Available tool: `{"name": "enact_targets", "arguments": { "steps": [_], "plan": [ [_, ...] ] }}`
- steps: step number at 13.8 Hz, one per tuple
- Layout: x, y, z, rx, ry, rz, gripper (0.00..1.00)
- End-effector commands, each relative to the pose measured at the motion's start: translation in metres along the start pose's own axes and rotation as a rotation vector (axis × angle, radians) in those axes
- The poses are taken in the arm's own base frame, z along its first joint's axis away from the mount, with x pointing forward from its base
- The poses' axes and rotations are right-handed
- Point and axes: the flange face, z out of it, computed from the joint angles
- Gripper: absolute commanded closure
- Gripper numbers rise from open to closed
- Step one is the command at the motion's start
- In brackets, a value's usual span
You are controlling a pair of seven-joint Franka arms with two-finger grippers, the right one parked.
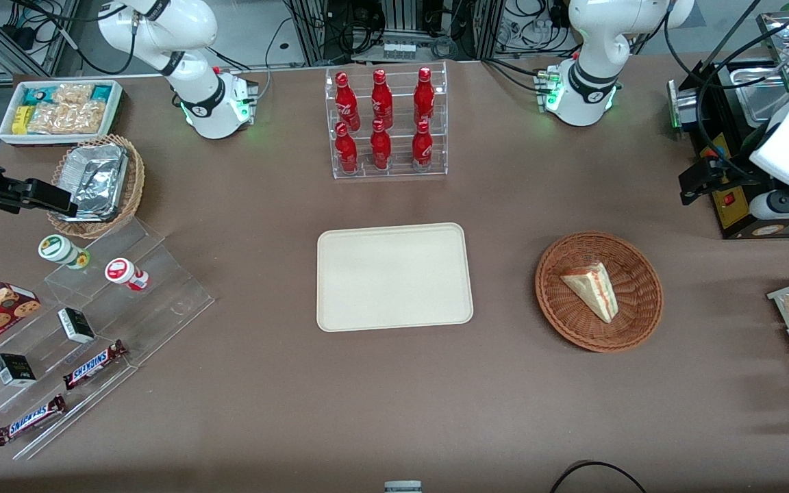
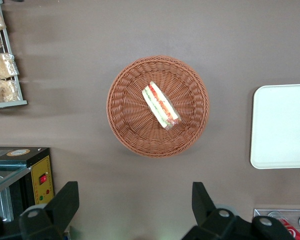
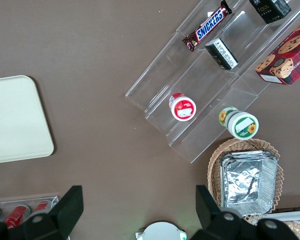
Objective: Place sandwich from basket to tray
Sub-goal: 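Move the left gripper down over the wrapped sandwich in the wicker basket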
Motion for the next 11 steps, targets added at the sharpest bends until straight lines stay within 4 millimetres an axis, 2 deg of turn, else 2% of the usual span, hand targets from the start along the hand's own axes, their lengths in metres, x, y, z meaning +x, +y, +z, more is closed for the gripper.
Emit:
{"name": "enact_targets", "arguments": {
  "steps": [1,2,4,6,9,11],
  "plan": [
    [-0.005,-0.002,-0.006,-0.012,-0.006,0.001,0.0],
    [-0.004,-0.002,-0.005,-0.013,-0.007,0.001,0.0],
    [0.004,0.002,0.014,-0.008,-0.036,-0.002,0.0],
    [0.008,0.012,0.052,0.002,-0.059,-0.011,0.0],
    [0.008,0.038,0.113,0.018,-0.035,-0.103,0.0],
    [0.008,0.045,0.146,0.044,0.0,-0.208,0.0]
  ]
}}
